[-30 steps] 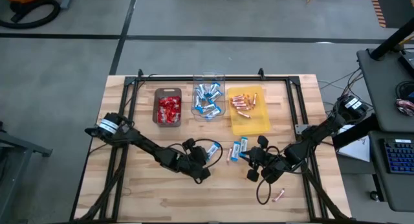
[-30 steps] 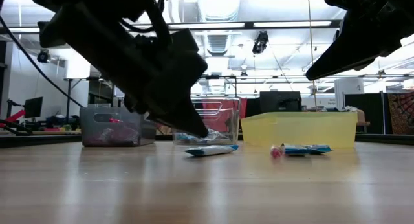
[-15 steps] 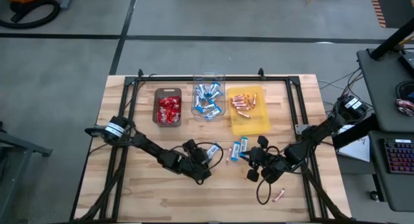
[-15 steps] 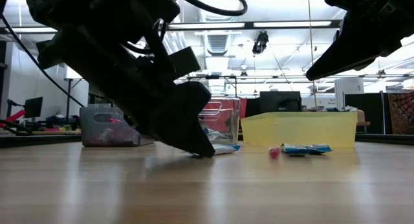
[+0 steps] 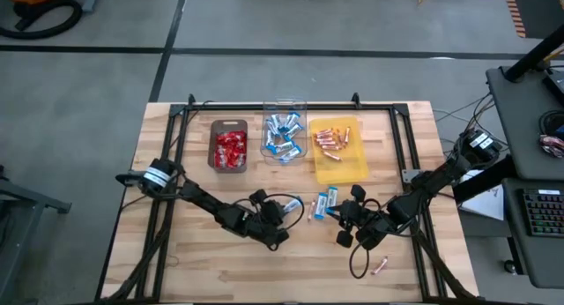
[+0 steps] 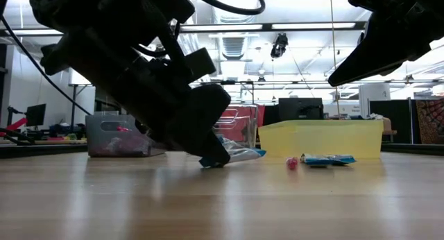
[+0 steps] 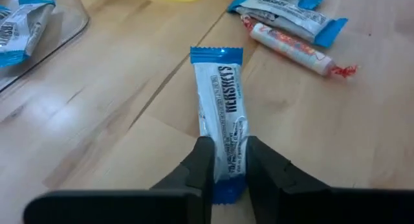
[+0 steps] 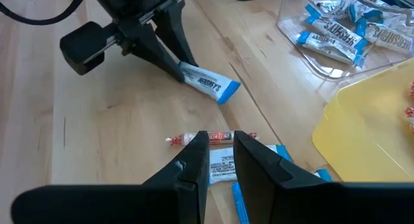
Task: Sort candy
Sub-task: Put the white chocolate into the transparent bin
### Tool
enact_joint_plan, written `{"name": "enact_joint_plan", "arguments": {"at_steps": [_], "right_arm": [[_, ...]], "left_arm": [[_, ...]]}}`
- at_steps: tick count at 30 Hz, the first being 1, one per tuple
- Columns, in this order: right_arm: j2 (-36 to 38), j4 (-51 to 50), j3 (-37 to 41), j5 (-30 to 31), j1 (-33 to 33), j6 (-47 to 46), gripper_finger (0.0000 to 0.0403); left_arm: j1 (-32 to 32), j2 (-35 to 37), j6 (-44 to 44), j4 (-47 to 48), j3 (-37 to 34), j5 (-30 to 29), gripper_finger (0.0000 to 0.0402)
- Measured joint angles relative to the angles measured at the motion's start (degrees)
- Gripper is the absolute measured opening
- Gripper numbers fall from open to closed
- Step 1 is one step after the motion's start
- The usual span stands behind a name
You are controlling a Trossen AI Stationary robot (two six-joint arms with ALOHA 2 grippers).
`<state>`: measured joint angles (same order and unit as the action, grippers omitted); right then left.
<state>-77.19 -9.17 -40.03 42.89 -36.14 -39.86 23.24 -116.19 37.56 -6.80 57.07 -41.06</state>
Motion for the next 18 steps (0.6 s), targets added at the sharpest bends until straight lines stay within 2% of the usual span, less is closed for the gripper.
{"name": "enact_joint_plan", "arguments": {"at_steps": [6,18], "right_arm": [[0.00,-0.02,0.00,0.00,0.00,0.00,0.0063],[0.00,0.04,0.00,0.00,0.00,-0.04,0.0063]], "left_arm": [[0.11,3.24,-3.14,2.45,-0.38,2.17,0.0039],[0.06,12.78,-6.22,11.23,-0.32,1.85,0.0036]]}}
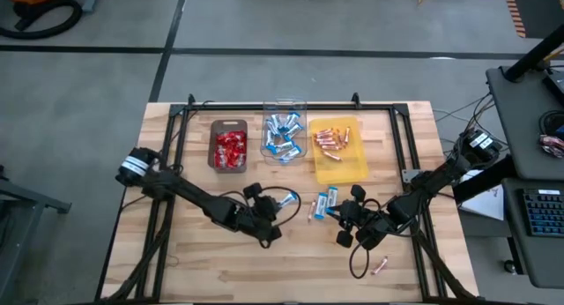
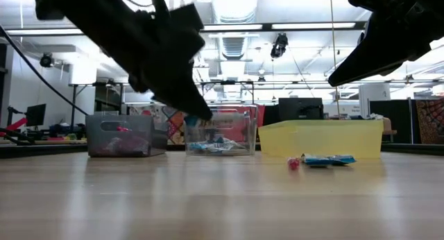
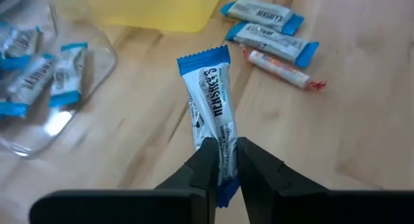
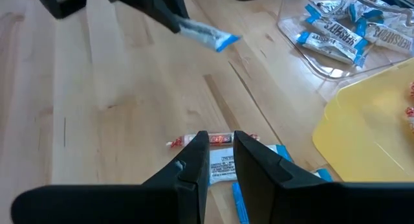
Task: Sort candy
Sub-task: Put the white chocolate into the transparent bin
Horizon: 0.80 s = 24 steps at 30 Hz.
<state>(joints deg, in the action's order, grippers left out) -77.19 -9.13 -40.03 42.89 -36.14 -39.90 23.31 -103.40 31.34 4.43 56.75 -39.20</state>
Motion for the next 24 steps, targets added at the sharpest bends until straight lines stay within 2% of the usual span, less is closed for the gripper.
{"name": "enact_joint_plan", "arguments": {"at_steps": [4,7,9,16,24], "right_arm": [[0.00,0.45,0.00,0.00,0.00,0.00,0.0063],[0.00,0.51,0.00,0.11,0.00,0.02,0.0063],[0.00,0.51,0.00,0.23,0.03,0.03,0.0063],[0.00,0.27,0.02,1.75,1.71,0.52,0.0063],[0.00,0.77,0.02,2.19,4.16,0.01,0.0063]], "left_arm": [[-1.54,4.32,-3.74,1.95,0.00,0.11,0.0037],[-4.83,8.80,-8.72,4.54,0.07,0.26,0.0037],[-8.01,11.75,-12.19,5.65,0.07,2.57,0.0037],[-24.19,18.19,-26.14,5.99,0.16,14.39,0.0037],[-42.80,16.54,-34.75,0.04,1.31,26.48,0.0038]]}}
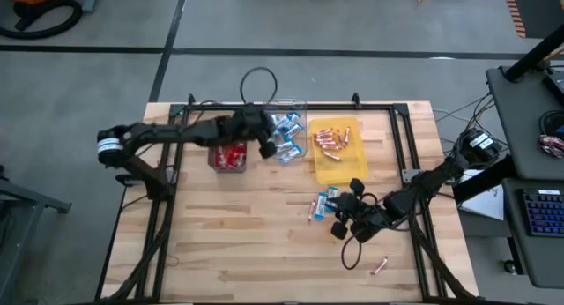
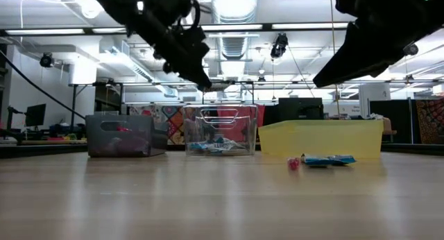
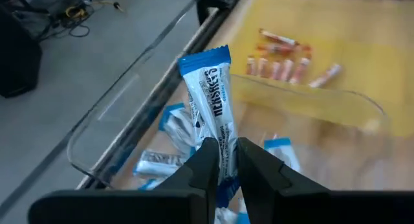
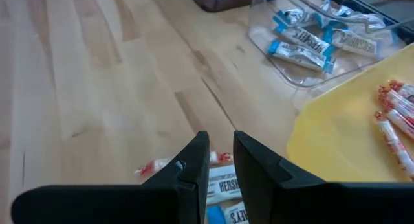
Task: Sort candy
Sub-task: Put the white chocolate into the transparent bin, then put the white-red candy into the yellow bin
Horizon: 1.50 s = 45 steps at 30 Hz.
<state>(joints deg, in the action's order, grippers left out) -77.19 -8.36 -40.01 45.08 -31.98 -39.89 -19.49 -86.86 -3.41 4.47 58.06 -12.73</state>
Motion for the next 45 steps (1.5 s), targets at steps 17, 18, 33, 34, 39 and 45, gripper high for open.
{"name": "enact_joint_plan", "arguments": {"at_steps": [17,18,33,34,39,45], "right_arm": [[3.76,-0.22,0.00,0.09,1.22,6.42,0.0063],[3.90,-0.32,0.00,0.09,1.28,6.62,0.0063],[4.02,-0.30,0.00,-0.64,1.28,3.09,0.0063],[4.02,-0.28,0.00,-1.34,1.28,2.09,0.0063],[4.04,-0.46,-0.15,-8.81,1.70,-4.20,0.0063],[4.07,-2.79,-2.85,-21.38,5.02,-12.11,0.0063]], "left_arm": [[-7.41,-7.95,1.28,-6.62,0.00,6.09,0.0041],[-7.42,-8.09,1.35,-6.79,0.00,6.06,0.0043],[-6.20,-7.32,4.32,-5.92,0.00,6.64,0.0132],[-5.70,-6.88,4.33,-5.54,0.00,7.24,0.0135],[-0.84,-3.33,4.55,-4.48,0.00,7.69,0.0137],[8.33,-0.07,4.33,-4.57,-0.02,7.70,0.0129]]}}
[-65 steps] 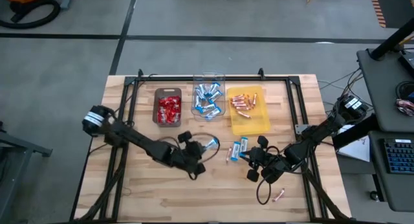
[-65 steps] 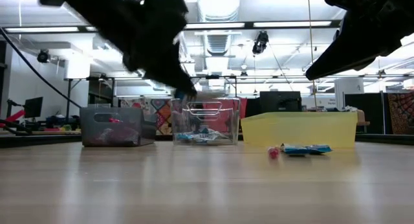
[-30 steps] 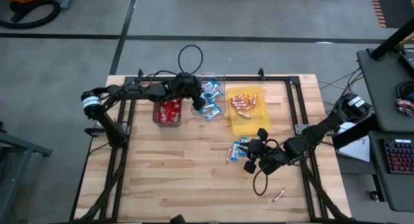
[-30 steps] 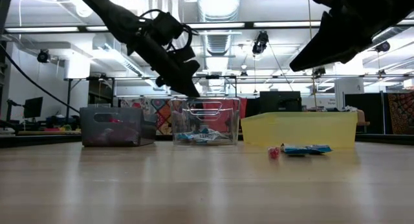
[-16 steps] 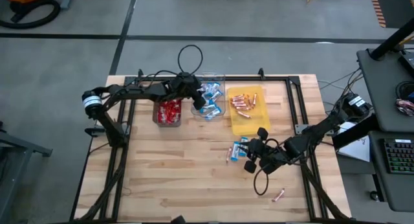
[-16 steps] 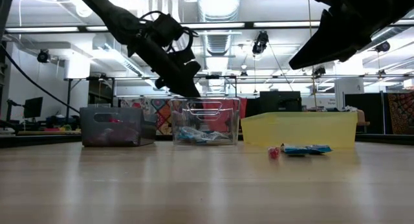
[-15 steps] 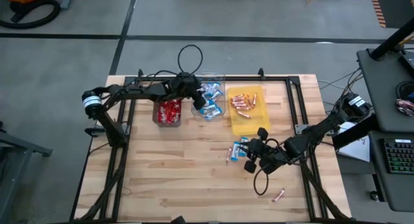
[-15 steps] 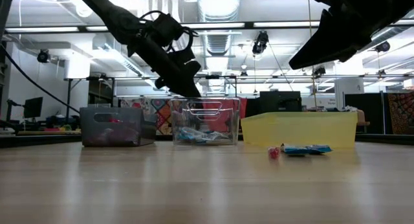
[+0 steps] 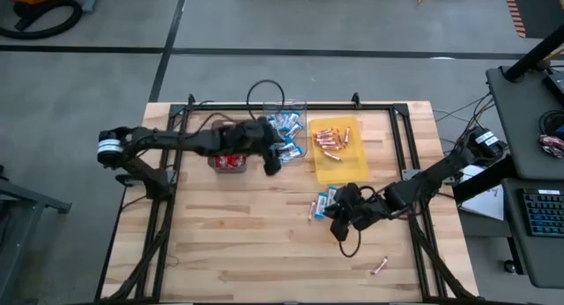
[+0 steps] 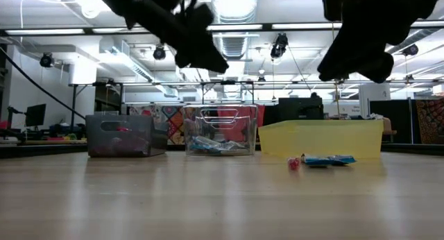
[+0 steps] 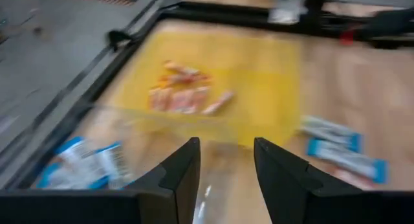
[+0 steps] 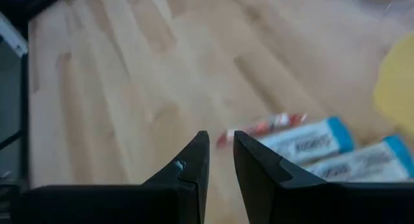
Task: Sort candy
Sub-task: Put the white-red candy into the yellow bin
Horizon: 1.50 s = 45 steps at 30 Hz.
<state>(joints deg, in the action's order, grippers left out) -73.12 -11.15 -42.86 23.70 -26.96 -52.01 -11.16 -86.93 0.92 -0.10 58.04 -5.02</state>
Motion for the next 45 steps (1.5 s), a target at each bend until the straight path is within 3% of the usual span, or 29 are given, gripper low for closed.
{"name": "enact_joint_plan", "arguments": {"at_steps": [6,9,11,15,18,25,35,45], "right_arm": [[-0.62,-10.64,-4.35,-17.54,1.82,-4.94,0.0063],[-2.02,-17.68,-7.35,-27.59,0.88,-0.11,0.0063],[-3.49,-24.77,-9.98,-30.71,-1.00,5.47,0.0063],[-7.17,-41.72,-15.07,-32.38,-6.94,17.61,0.0063],[-9.70,-48.32,-17.59,-32.46,-12.13,24.11,0.0063],[-16.37,-46.80,-21.18,-31.20,-20.59,21.43,0.0092],[-27.03,-46.72,-27.82,-32.52,-25.74,17.64,0.0160],[-30.02,-46.41,-26.52,-32.65,-26.29,19.61,0.0124]], "left_arm": [[9.89,0.49,-0.21,0.26,-0.04,-3.39,0.0125],[14.08,0.48,-0.21,0.78,-0.07,-6.71,0.0125],[16.45,0.49,-0.19,1.07,-0.07,-8.89,0.0125],[20.23,0.49,0.22,1.14,-0.07,-11.88,0.0125],[21.76,0.44,1.42,1.20,-0.07,-12.97,0.0125],[23.17,0.41,3.76,1.88,-0.11,-13.08,0.0125],[23.23,0.38,4.21,2.19,-0.11,-13.06,0.0125],[23.83,0.32,4.64,4.12,-0.11,-13.04,0.0125]]}}
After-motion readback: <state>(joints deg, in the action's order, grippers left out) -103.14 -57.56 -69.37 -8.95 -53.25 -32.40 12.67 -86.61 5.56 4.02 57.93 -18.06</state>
